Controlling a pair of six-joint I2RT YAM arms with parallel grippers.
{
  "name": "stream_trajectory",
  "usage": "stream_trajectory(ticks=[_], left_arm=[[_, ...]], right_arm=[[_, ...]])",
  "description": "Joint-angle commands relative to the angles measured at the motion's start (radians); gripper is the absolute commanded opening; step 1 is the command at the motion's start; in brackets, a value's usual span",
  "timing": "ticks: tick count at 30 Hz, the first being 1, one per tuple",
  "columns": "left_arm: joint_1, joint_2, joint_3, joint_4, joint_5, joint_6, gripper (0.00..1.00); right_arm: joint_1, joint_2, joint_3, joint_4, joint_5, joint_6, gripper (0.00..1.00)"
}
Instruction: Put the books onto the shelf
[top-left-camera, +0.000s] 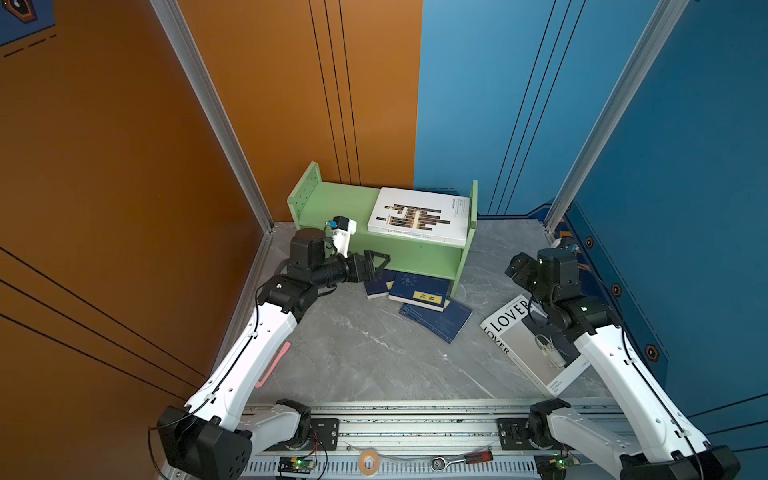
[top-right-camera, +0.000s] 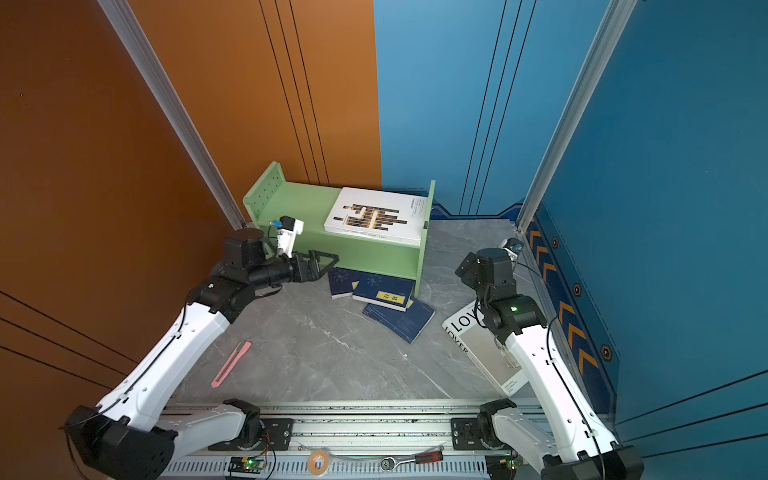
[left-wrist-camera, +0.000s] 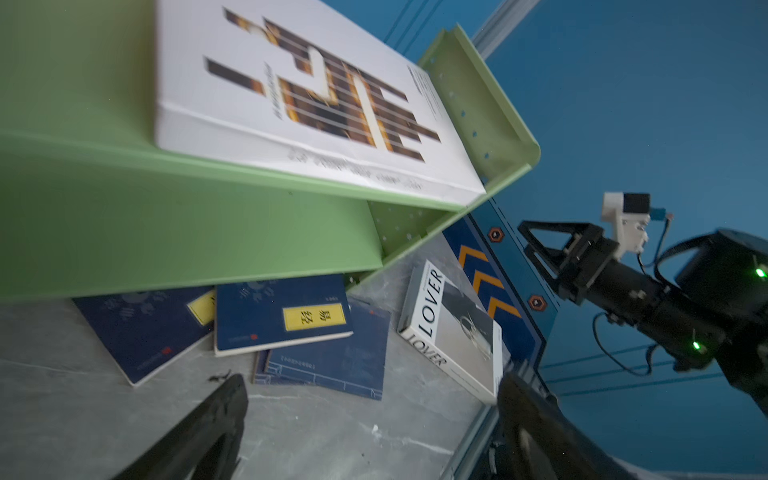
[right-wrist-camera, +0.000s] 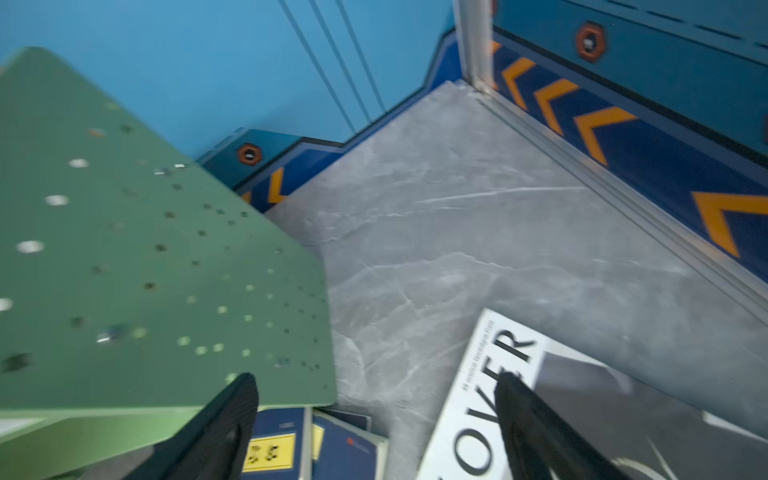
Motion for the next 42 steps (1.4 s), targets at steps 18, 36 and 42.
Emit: stream_trajectory(ticks=[18, 36, 42], left_arm=[[-0.56, 0.635, 0.135, 0.383, -0.211, 0.137, 0.98], [-0.583, 1.204, 0.698, 0.162, -0.224, 0.052, 0.92], [-0.593, 1.276, 0.783, 0.109, -0.134, 0.001, 0.84]], right_arm=[[-0.445, -0.175, -0.301, -0.283, -0.214, 0.064, 1.0], [-0.583, -0.24, -0.463, -0.31, -0.266, 0.024, 1.0], [-0.591, -0.224, -0.5, -0.292, -0.292, 0.025, 1.0]])
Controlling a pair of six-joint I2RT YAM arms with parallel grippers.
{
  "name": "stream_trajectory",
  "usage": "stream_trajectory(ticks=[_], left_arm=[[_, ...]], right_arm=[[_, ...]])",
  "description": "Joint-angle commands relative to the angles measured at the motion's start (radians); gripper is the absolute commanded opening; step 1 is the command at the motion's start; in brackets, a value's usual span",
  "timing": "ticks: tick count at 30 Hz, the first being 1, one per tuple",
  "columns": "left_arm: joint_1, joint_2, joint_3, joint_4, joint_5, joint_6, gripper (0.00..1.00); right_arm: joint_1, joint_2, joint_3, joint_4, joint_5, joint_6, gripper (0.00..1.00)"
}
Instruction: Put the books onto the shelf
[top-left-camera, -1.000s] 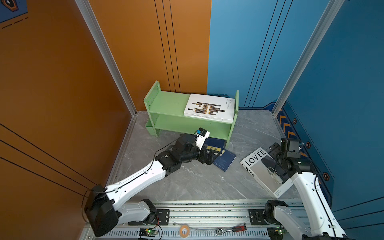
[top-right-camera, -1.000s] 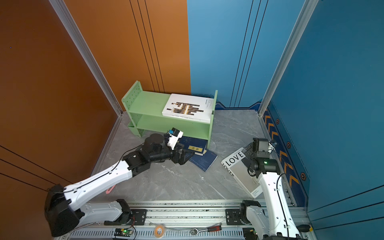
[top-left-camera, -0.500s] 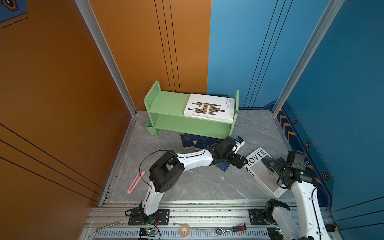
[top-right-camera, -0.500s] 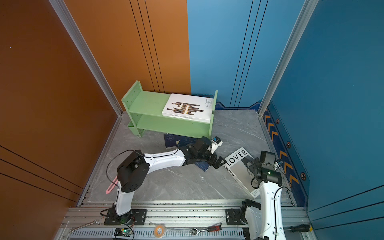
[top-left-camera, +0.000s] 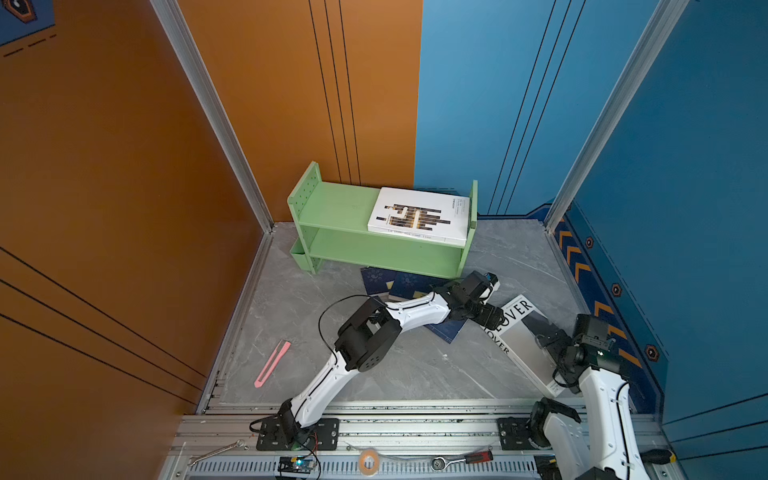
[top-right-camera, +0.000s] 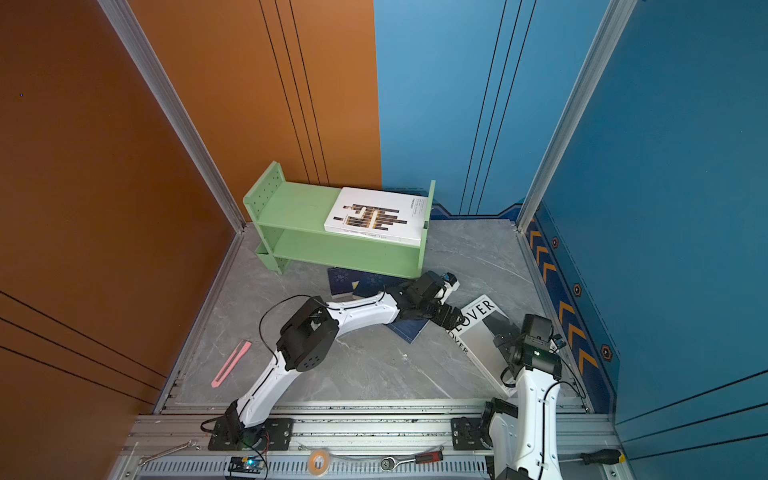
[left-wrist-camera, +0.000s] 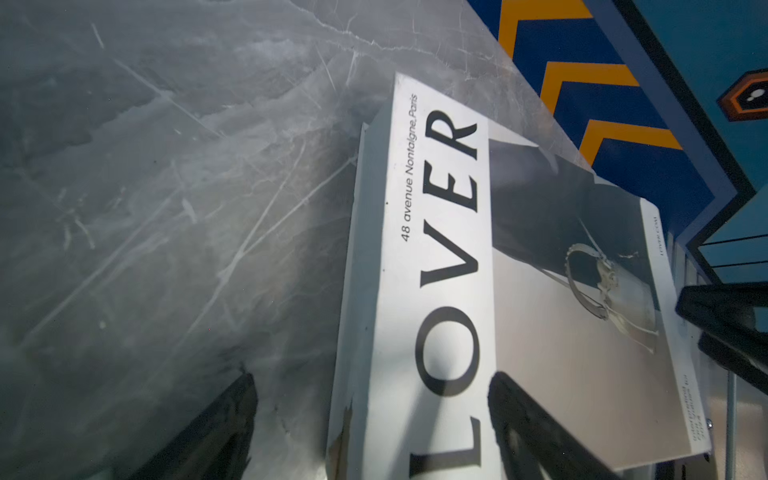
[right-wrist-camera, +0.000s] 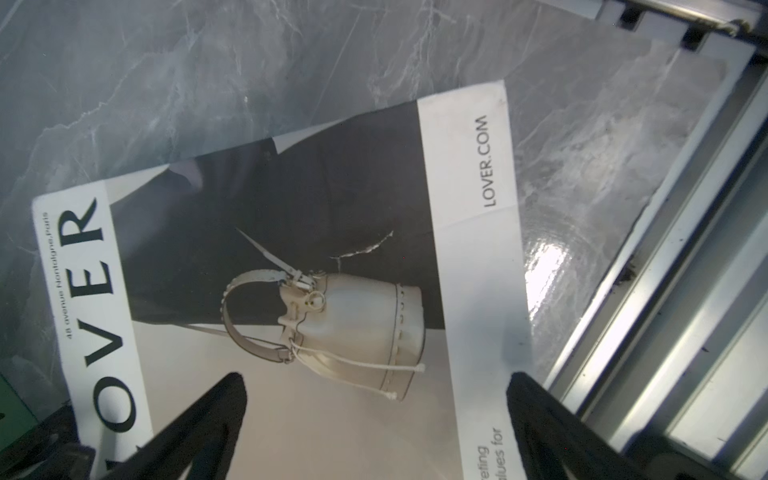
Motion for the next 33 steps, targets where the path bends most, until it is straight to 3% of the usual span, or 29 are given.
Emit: stream_trajectory(ticks=[1, 5, 16, 24, 30, 33], left_arm=[[-0.016, 0.021, 0.036, -0.061, 0.074, -0.029, 0.82], [-0.017, 0.019, 0.046, -0.055, 0.136, -0.029, 0.72], [-0.033, -0.035, 0.036, -0.063, 0.255, 0.02, 0.31], [-0.039, -0.115, 0.002, -0.064, 0.291, 0.048, 0.11], [-0.041, -0.177, -0.02, -0.064, 0.345, 0.054, 0.01], [-0.042, -0.225, -0.036, -0.077, 0.341, 0.065, 0.0]], right_arm=[[-0.009, 0.007, -0.03, -0.008, -0.032, -0.007, 1.0], [-0.01, 0.007, -0.056, 0.016, -0.049, 0.007, 1.0], [-0.007, 0.01, -0.11, 0.088, -0.106, 0.037, 1.0], [-0.003, 0.002, -0.125, 0.116, -0.13, 0.048, 1.0], [0.002, -0.014, -0.119, 0.131, -0.155, 0.055, 1.0], [0.002, -0.038, -0.101, 0.135, -0.178, 0.051, 1.0]])
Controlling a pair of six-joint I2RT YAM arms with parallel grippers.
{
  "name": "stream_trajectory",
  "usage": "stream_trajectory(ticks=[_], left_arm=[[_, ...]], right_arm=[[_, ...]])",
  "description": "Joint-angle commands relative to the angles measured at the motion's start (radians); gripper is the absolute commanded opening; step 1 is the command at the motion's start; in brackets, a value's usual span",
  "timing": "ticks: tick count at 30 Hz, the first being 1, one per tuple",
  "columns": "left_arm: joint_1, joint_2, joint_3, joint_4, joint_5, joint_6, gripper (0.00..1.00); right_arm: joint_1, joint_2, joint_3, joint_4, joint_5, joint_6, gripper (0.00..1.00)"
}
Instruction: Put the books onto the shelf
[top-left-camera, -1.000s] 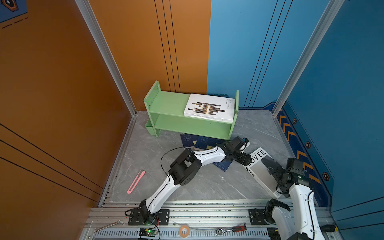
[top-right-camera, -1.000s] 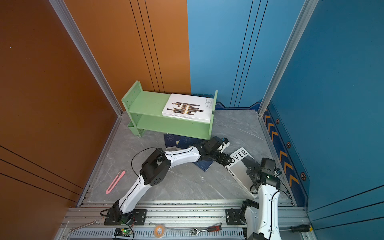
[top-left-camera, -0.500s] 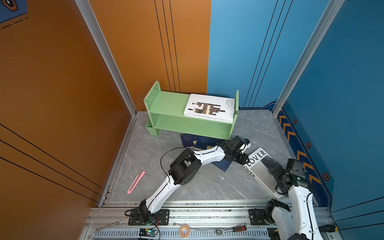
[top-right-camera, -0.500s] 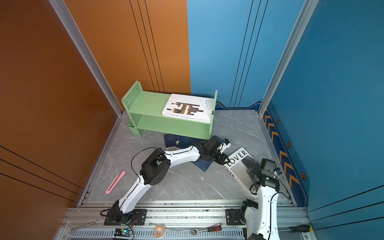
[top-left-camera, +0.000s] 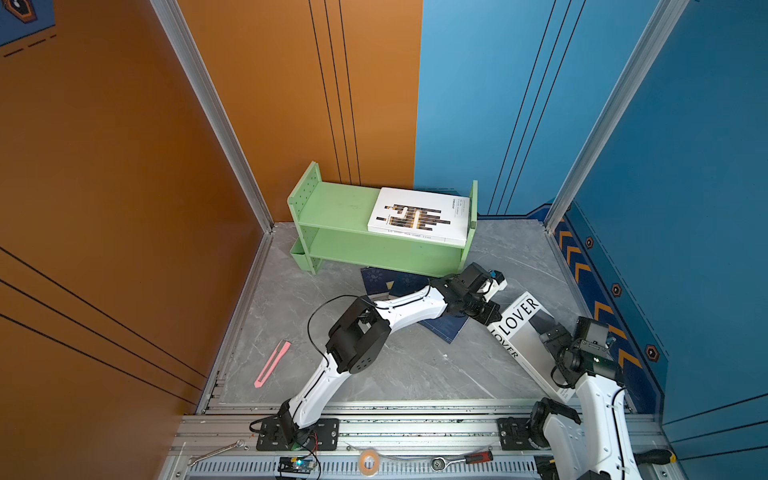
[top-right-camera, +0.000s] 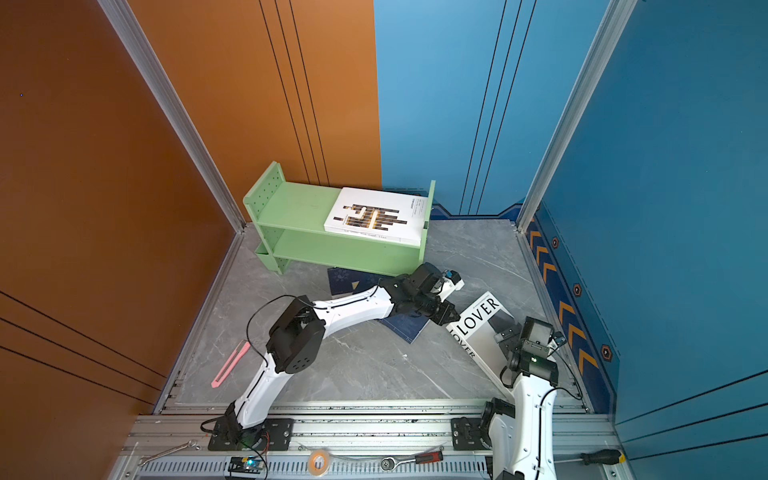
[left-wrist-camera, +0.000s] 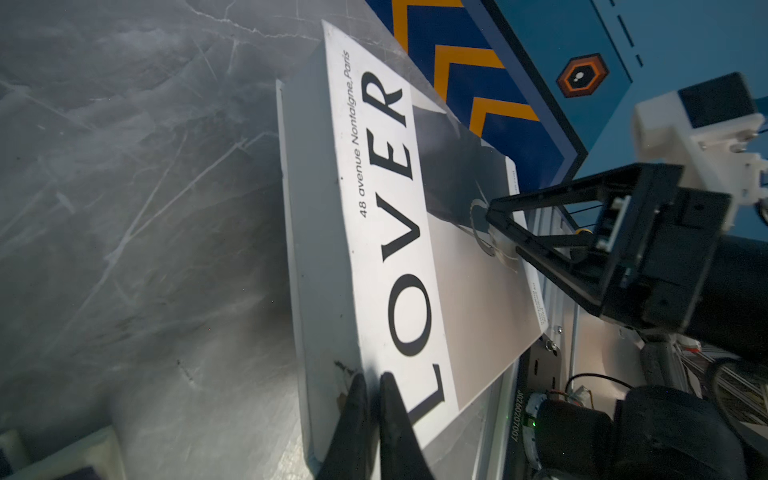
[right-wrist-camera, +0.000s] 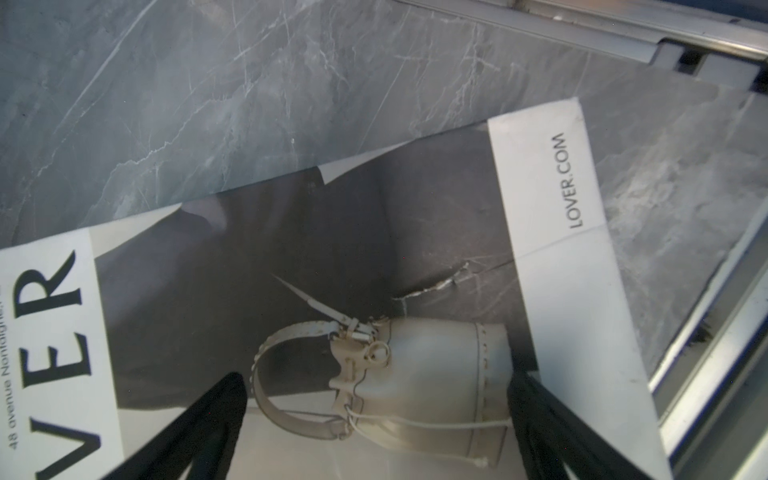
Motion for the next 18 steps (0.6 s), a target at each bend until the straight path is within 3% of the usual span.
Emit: stream_trajectory(ticks=[1, 9, 18], left_arm=[[-0.044, -0.103, -0.015, 0.004, 0.118, 0.041, 0.0], [-0.027, -0.264, -0.029, -0.096, 0.09, 0.108, 0.0], [0.011, -0.417, -0.109, -0.067, 0.123, 0.071, 0.0]], right_arm=[[0.007, -0.006, -0.029, -0.031, -0.168, 0.05, 1.0], [0.035, -0.057, 0.008, 0.052, -0.293, 0.132, 1.0], [0.265, -0.09, 0.029, 0.156, -0.201, 0.3, 1.0]])
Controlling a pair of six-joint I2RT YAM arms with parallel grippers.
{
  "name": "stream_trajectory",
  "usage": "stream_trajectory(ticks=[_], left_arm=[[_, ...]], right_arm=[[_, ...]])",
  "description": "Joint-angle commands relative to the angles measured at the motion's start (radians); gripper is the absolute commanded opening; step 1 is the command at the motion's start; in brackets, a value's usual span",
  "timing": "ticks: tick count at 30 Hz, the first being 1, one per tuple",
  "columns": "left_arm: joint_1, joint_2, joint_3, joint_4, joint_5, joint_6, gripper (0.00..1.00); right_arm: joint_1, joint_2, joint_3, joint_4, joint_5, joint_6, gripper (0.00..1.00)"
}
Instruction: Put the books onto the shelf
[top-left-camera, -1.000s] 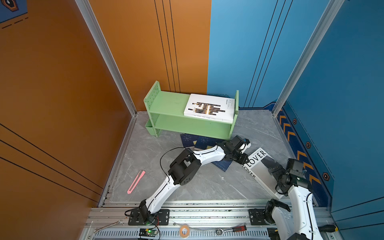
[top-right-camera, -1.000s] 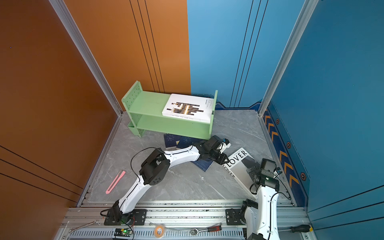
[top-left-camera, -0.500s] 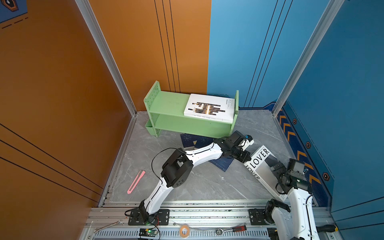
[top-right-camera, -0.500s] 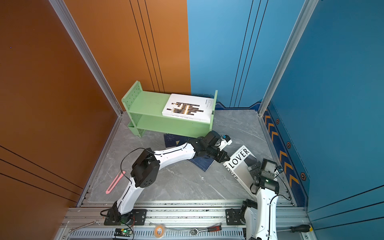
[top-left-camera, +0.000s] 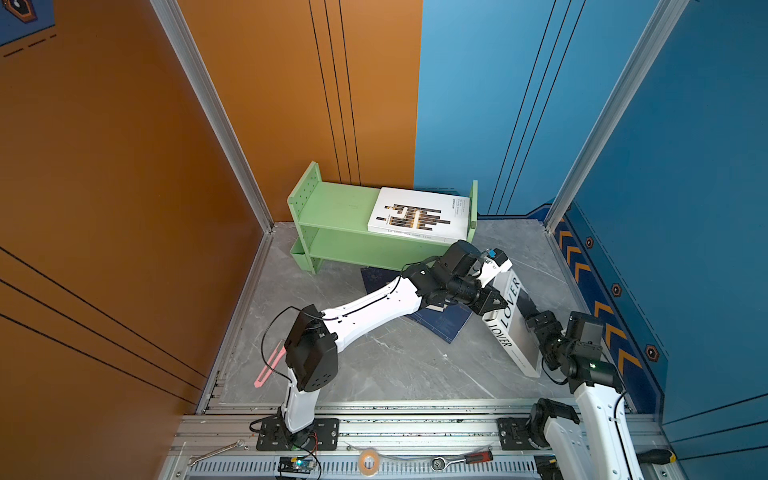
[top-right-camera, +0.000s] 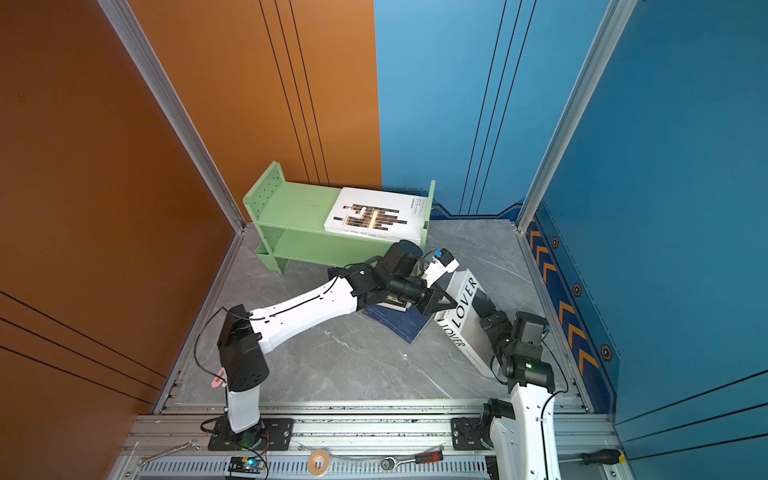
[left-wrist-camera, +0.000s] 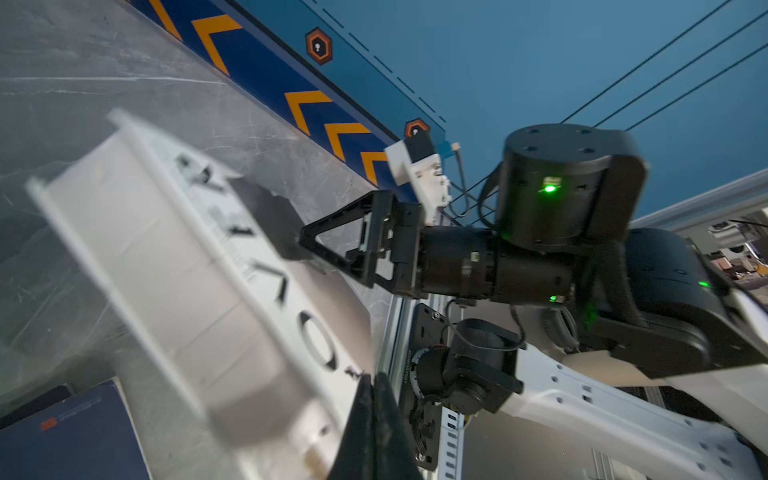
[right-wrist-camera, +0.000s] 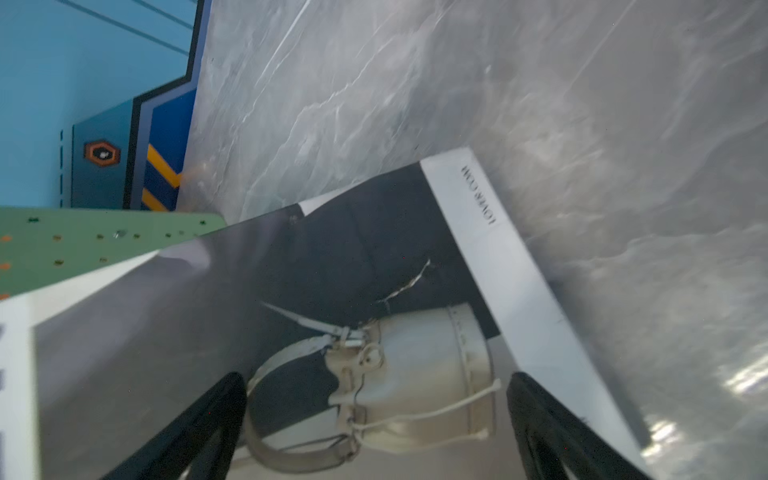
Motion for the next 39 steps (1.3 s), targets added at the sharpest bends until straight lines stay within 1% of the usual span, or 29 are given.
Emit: stream_trajectory(ticks=[1, 4, 6, 8, 10, 11, 12, 13, 14, 15, 16, 17, 18, 21, 23, 25, 27, 29, 30, 31, 35, 37, 39], left_arm=[[0.014, -0.073, -0.038, 0.026, 0.042, 0.017, 0.0], [0.029, -0.11, -0.061, 0.037, 0.028, 0.017, 0.0], [0.037, -0.118, -0.07, 0.027, -0.001, 0.02, 0.0], [0.055, -0.122, -0.083, 0.015, -0.022, 0.006, 0.0], [0.073, -0.139, -0.124, 0.024, -0.045, -0.017, 0.0], [0.078, -0.155, -0.156, 0.028, -0.071, -0.019, 0.05], [0.08, -0.171, -0.189, 0.03, -0.103, -0.016, 0.14], [0.078, -0.191, -0.227, 0.03, -0.141, -0.01, 0.2], [0.078, -0.21, -0.268, 0.034, -0.171, -0.006, 0.29], [0.079, -0.221, -0.303, 0.039, -0.195, -0.01, 0.4], [0.078, -0.229, -0.348, 0.053, -0.217, -0.022, 0.49], [0.077, -0.23, -0.39, 0.072, -0.235, -0.041, 0.56], [0.076, -0.229, -0.424, 0.087, -0.255, -0.063, 0.64], [0.074, -0.191, -0.522, 0.175, -0.301, -0.162, 0.76], [0.075, -0.143, -0.564, 0.235, -0.3, -0.232, 0.79], [0.073, -0.095, -0.574, 0.282, -0.298, -0.27, 0.81], [0.072, -0.047, -0.55, 0.286, -0.302, -0.281, 0.84], [0.073, 0.002, -0.512, 0.258, -0.329, -0.282, 0.85], [0.073, 0.03, -0.482, 0.233, -0.331, -0.286, 0.91], [0.076, 0.056, -0.457, 0.208, -0.335, -0.294, 0.93], [0.082, 0.144, -0.409, 0.201, -0.259, -0.325, 0.98], [0.085, 0.182, -0.387, 0.196, -0.226, -0.335, 0.99], [0.082, 0.199, -0.381, 0.215, -0.203, -0.343, 1.0]], right_arm=[[0.094, -0.007, 0.012, 0.055, 0.034, 0.109, 1.0], [0.213, 0.013, 0.008, 0.105, 0.107, 0.168, 1.0], [0.28, 0.042, 0.008, 0.134, 0.17, 0.189, 1.0], [0.32, 0.075, 0.025, 0.118, 0.245, 0.186, 1.0], [0.329, 0.101, 0.051, 0.087, 0.284, 0.16, 1.0], [0.329, 0.108, 0.066, 0.066, 0.307, 0.142, 1.0], [0.328, 0.111, 0.083, 0.042, 0.327, 0.124, 1.0], [0.326, 0.112, 0.098, 0.012, 0.353, 0.096, 1.0], [0.319, 0.112, 0.119, -0.013, 0.374, 0.069, 1.0], [0.31, 0.112, 0.131, -0.031, 0.389, 0.045, 1.0], [0.298, 0.109, 0.141, -0.049, 0.406, 0.021, 1.0], [0.277, 0.11, 0.147, -0.066, 0.418, 0.004, 1.0], [0.255, 0.112, 0.146, -0.077, 0.415, -0.01, 1.0], [0.168, 0.126, 0.14, -0.117, 0.384, -0.041, 1.0], [0.123, 0.141, 0.128, -0.128, 0.371, -0.072, 1.0], [0.092, 0.161, 0.118, -0.131, 0.362, -0.103, 1.0], [0.073, 0.191, 0.108, -0.127, 0.363, -0.132, 1.0], [0.06, 0.217, 0.091, -0.104, 0.337, -0.154, 1.0], [0.056, 0.228, 0.078, -0.082, 0.313, -0.162, 1.0], [0.055, 0.239, 0.066, -0.062, 0.293, -0.164, 1.0], [0.05, 0.273, 0.035, -0.015, 0.257, -0.168, 1.0], [0.051, 0.284, 0.018, 0.023, 0.222, -0.178, 1.0], [0.051, 0.302, 0.009, 0.035, 0.213, -0.18, 1.0]])
